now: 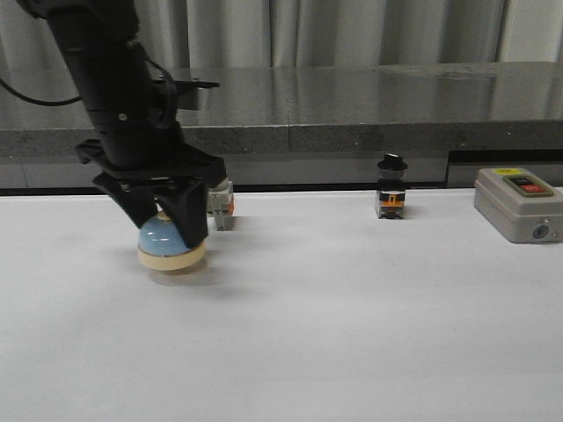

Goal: Place and press bell with both arms
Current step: 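Carry the bell toward the table centre and set it down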

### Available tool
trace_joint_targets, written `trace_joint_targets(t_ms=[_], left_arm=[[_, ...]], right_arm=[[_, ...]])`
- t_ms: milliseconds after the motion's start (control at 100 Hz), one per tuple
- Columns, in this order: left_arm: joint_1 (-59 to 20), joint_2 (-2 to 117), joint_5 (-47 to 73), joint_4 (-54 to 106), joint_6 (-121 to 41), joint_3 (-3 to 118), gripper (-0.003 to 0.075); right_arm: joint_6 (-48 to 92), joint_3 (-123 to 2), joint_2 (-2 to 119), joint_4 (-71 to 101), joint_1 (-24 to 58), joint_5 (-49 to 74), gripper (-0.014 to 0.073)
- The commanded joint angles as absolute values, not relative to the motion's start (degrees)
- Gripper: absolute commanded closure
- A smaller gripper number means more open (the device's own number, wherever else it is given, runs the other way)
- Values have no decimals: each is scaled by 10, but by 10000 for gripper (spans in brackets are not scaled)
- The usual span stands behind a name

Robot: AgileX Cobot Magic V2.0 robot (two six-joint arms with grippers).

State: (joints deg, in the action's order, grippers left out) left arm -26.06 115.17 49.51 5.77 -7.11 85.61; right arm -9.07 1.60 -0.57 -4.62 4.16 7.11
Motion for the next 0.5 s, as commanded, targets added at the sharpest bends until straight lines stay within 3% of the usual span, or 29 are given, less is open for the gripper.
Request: trace_joint_targets(t_ms=[0,390,490], left_arm=[[-296,1119,471,65,-70,873,491],[-386,1119,413,71,-70,873,481],[-386,1119,413,82,-70,873,395]], right_arm=[[-88,15,-14,-52,38,27,662],[-88,15,-14,-52,38,27,662],[-88,15,-14,-52,38,27,662]])
